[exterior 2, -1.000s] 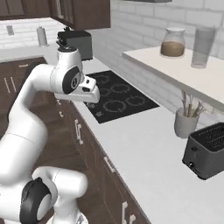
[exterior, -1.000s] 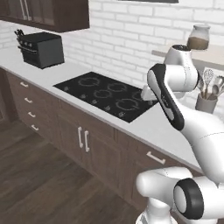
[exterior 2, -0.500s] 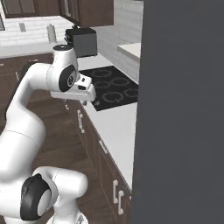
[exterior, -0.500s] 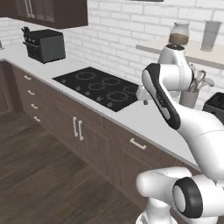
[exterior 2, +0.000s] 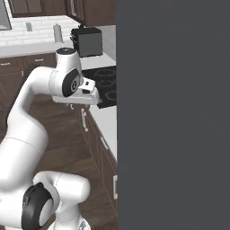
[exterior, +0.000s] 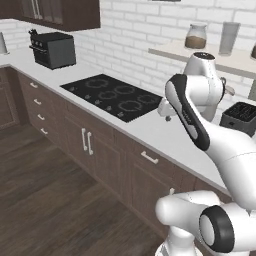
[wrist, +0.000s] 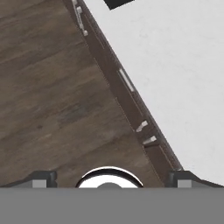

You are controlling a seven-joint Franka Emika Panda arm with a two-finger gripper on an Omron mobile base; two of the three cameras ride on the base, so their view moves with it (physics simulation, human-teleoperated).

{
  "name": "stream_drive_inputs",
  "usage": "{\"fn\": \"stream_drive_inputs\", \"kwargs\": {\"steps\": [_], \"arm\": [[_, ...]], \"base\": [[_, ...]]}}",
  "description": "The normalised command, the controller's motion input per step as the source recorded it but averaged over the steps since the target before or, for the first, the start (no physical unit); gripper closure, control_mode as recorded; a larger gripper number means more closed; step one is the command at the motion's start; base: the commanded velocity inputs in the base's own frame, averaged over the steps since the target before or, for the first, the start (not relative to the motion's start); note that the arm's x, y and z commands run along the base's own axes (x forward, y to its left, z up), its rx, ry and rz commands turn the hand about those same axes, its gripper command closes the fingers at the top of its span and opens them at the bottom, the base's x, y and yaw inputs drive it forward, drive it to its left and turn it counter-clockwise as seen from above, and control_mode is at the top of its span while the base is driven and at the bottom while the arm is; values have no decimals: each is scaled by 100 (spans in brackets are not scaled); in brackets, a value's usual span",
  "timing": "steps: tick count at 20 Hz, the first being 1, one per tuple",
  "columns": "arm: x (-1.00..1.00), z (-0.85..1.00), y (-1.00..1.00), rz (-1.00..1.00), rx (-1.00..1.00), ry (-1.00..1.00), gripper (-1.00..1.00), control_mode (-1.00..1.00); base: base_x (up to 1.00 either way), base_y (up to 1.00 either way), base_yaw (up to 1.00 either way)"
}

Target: Take a straw from the drawer in front and place it inside the glass cup on the dining counter.

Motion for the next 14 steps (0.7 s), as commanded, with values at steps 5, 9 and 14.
{"fn": "stream_drive_inputs", "kwargs": {"steps": [5,9,14], "arm": [[46,-20,16,16,-10,0,-100,-100],[66,-50,48,3,-32,-3,-100,-100],[54,-61,29,0,-37,-8,-100,-100]], "base": [[0,0,0],[0,0,0],[0,0,0]]}}
